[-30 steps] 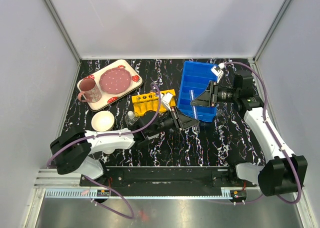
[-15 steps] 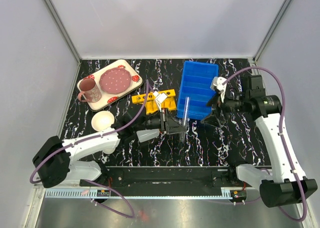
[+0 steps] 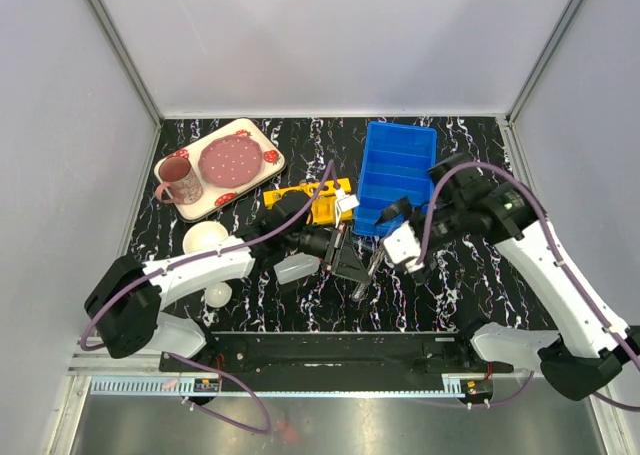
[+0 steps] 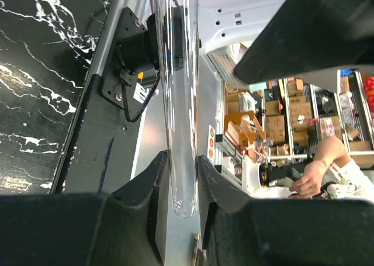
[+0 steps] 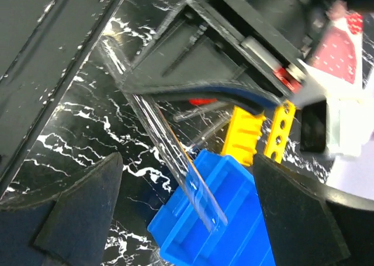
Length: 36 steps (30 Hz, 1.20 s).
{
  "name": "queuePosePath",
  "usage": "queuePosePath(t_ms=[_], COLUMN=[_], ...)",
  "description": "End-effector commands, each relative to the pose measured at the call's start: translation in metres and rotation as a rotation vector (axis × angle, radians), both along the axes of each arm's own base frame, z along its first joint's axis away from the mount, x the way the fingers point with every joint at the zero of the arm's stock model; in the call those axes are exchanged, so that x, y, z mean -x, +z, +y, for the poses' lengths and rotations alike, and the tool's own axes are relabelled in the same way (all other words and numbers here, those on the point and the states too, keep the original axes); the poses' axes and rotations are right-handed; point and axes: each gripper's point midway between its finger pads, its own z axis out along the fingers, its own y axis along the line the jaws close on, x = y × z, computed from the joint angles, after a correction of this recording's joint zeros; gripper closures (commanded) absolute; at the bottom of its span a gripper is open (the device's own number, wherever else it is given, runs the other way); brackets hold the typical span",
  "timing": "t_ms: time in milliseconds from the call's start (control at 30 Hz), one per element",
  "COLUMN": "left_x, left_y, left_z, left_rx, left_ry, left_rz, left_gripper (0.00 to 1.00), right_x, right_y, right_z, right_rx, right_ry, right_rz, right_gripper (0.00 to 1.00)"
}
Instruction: Organize the chemistry lab equipment
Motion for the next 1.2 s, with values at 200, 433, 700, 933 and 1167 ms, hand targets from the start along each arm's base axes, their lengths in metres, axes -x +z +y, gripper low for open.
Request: queuePosePath(t_ms=[200, 433, 700, 933, 1167], left_x=[0.012, 0.013, 0.015, 0.010, -0.022], left_y=[0.017, 0.012, 0.016, 0.021, 0.033], left_z=[-0.001, 0.001, 0.003, 0.015, 0.052], left_rx=[0.046, 0.034, 0.036, 0.019, 0.030], left_ry=[-0.145, -0.148, -0.147, -0.075, 0.194], left_rz=[-0.009, -0.007, -0.018, -0.041, -0.143], left_gripper=[0.82, 0.81, 0.80, 0.54, 0.20], right_x=[0.025, 0.024, 0.024, 0.028, 0.043], right_y=[-0.068, -0.081, -0.082, -0.077, -0.075], right_z=[-0.009, -0.007, 0.002, 0.008, 0.014], right_rx=[0.401, 0.462, 0.441, 0.385, 0.302], right_ry=[0.218, 0.252, 0.247, 0.160, 0.031], right_rz=[-0.102, -0.195, -0.215, -0.138, 0.025], right_gripper=[0.08, 0.41, 0.69, 0.76, 0.77])
